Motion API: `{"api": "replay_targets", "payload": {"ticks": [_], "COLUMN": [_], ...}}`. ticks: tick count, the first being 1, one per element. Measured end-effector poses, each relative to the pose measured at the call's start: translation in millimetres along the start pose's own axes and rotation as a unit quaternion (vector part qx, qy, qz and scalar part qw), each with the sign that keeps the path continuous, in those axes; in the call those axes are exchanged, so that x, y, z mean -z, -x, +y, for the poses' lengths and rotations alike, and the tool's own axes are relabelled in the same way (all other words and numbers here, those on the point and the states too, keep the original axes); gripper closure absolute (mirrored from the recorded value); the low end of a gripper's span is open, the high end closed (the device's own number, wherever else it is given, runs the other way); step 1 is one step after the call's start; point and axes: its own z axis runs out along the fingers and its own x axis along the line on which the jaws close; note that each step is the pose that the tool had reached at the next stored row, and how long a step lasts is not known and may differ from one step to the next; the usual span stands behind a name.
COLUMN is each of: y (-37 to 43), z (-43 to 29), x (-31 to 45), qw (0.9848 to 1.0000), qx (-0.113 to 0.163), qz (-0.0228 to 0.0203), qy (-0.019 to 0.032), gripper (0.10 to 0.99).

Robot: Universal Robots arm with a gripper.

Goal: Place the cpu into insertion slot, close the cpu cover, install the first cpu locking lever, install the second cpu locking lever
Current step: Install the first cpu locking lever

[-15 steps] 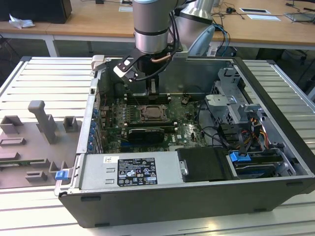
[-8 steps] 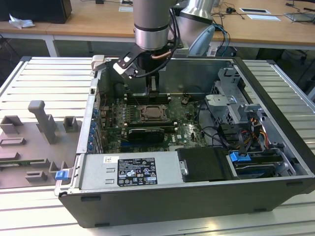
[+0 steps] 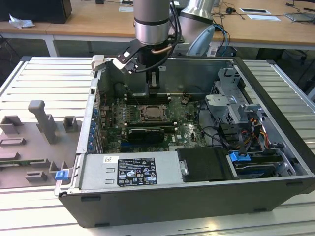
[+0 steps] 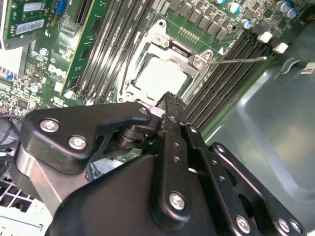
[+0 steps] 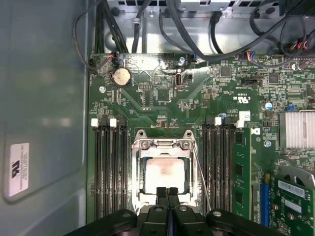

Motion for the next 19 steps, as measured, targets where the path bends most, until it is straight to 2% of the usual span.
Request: {"api": "replay_targets", "payload": {"ticks": [6,9,11,14,15,16,18,19], "y": [0.0,-0.1,0.0,0.0,0.0,0.0,0.0,0.0], "z": [0.7,0.8,0.7,0.7,0.7,0.7,0.4,0.0], "x": [11.6,11.9,12.0,11.9,11.8,11.6,11.3,10.5], "qw": [1.0000,1.0000,0.9998,0.9985,0.9977,0.9962,0.9948,0.9935], "qx": [0.000,0.004,0.018,0.054,0.068,0.087,0.102,0.114], "qz": [0.0000,0.0003,0.0010,0.0032,0.0040,0.0051,0.0061,0.0068], "qy": [-0.0022,-0.0022,-0.0023,-0.0024,-0.0025,-0.0028,-0.0036,-0.0045], "gripper": [0.980,0.980,0.980,0.980,0.980,0.980,0.980,0.980]}}
